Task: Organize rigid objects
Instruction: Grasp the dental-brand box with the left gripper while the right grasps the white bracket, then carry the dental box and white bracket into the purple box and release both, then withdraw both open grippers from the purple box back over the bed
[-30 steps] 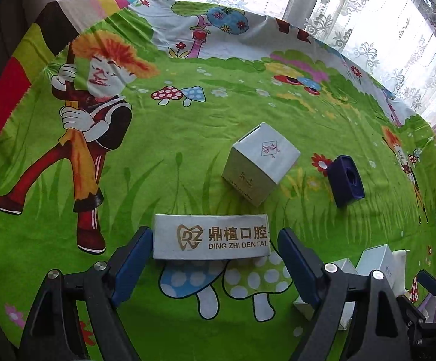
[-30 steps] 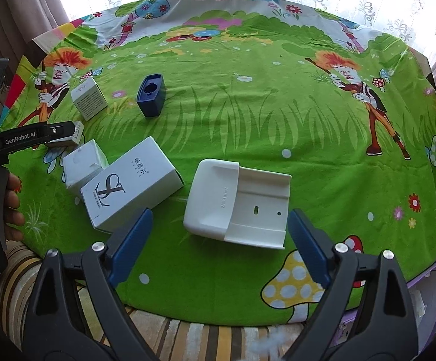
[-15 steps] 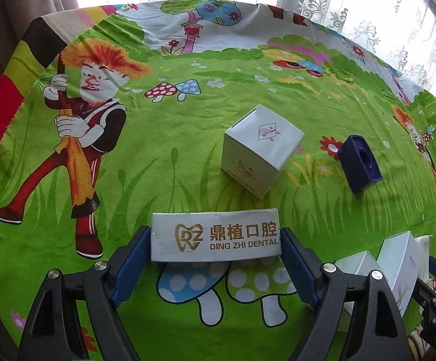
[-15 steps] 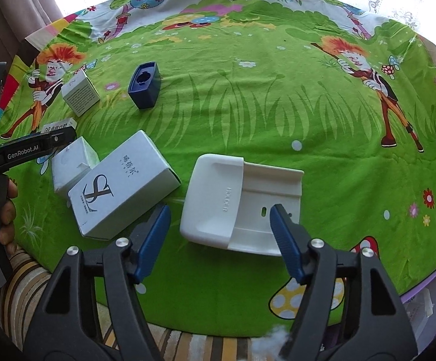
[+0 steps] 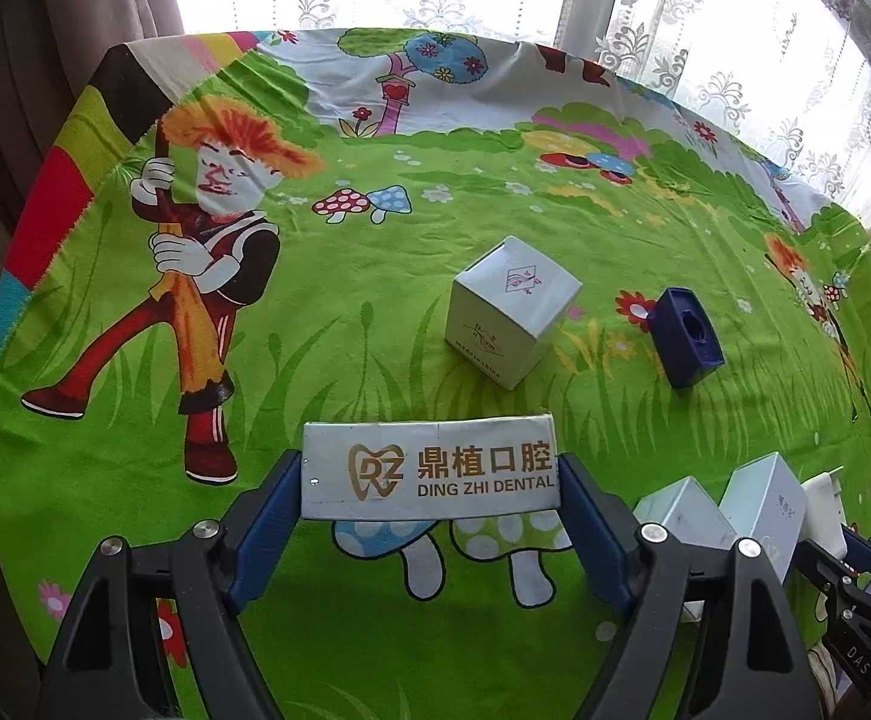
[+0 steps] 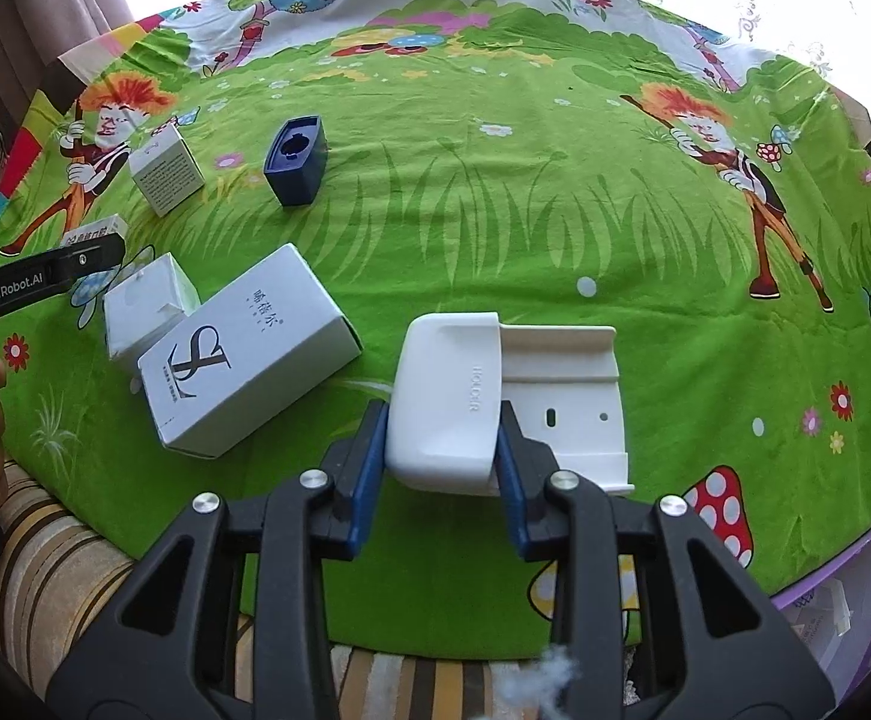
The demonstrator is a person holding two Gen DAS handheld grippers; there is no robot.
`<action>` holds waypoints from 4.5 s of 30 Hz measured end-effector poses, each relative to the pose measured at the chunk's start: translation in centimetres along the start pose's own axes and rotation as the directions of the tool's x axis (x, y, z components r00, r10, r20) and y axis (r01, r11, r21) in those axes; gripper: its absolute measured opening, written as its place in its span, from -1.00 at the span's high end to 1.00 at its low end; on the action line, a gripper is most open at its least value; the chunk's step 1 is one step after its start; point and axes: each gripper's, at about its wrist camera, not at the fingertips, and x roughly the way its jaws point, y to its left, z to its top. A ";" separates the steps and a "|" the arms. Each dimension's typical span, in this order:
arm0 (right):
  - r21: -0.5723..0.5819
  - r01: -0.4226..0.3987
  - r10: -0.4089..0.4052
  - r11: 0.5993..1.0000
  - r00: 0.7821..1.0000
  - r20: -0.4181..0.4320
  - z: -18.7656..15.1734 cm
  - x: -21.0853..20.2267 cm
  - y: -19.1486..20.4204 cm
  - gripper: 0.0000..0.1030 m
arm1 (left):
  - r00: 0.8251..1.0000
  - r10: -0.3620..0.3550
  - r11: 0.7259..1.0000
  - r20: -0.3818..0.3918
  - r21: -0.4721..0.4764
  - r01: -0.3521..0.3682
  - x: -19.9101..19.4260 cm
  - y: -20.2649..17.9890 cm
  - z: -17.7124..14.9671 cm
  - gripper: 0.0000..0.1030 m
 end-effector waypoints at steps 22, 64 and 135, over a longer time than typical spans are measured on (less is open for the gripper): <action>0.031 -0.008 0.005 0.999 0.994 0.106 -4.5 -7.3 -0.4 0.25 | 0.984 -0.151 0.989 0.097 0.012 0.150 -9.4 -4.1 -4.7 -0.60; 0.385 0.110 -0.185 0.916 0.969 0.164 -16.1 -17.8 -19.9 0.25 | 0.907 -0.414 0.815 -0.082 0.411 0.409 -16.5 -24.2 -16.4 -0.60; 0.144 0.012 -0.034 0.989 0.988 0.151 -14.6 -17.0 -9.7 -0.46 | 0.962 -0.270 0.929 -0.039 0.251 0.271 -18.2 -12.0 -18.6 -0.99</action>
